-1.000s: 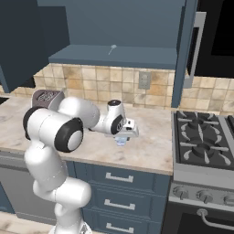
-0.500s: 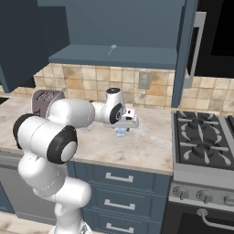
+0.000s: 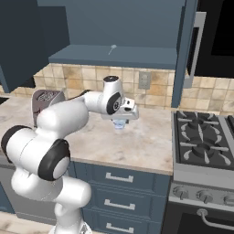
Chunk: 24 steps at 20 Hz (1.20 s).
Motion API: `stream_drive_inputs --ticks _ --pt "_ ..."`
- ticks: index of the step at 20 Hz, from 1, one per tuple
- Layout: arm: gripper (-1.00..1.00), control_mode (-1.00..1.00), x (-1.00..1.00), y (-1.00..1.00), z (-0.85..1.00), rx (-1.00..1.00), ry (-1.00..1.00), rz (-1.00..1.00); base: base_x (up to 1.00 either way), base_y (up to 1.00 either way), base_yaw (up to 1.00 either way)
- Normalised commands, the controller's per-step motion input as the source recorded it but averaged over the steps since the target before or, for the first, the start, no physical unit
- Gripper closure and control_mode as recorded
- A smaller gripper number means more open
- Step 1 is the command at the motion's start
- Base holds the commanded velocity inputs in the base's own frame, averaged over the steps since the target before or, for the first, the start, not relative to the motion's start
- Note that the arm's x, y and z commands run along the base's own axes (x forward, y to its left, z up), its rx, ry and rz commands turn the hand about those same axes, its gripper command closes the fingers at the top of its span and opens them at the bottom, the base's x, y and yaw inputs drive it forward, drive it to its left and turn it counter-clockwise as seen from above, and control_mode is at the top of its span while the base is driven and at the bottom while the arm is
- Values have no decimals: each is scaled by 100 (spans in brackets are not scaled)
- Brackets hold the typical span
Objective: Pick the cereal and yogurt from the counter and place them in the cabinets closest to them.
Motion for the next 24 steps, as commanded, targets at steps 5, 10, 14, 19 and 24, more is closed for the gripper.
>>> stream_drive_inputs --ticks 5,10,14,19,24 --pt "100 -100 -37 0 58 0 -4 0 0 0 0" --pt "100 -100 -30 0 65 0 -3 0 0 0 0" --pt "100 -100 -25 0 68 0 -4 0 0 0 0" --pt "100 -100 -17 4 75 0 -4 0 0 0 0" --pt "100 -100 -12 6 74 0 -3 0 0 0 0"
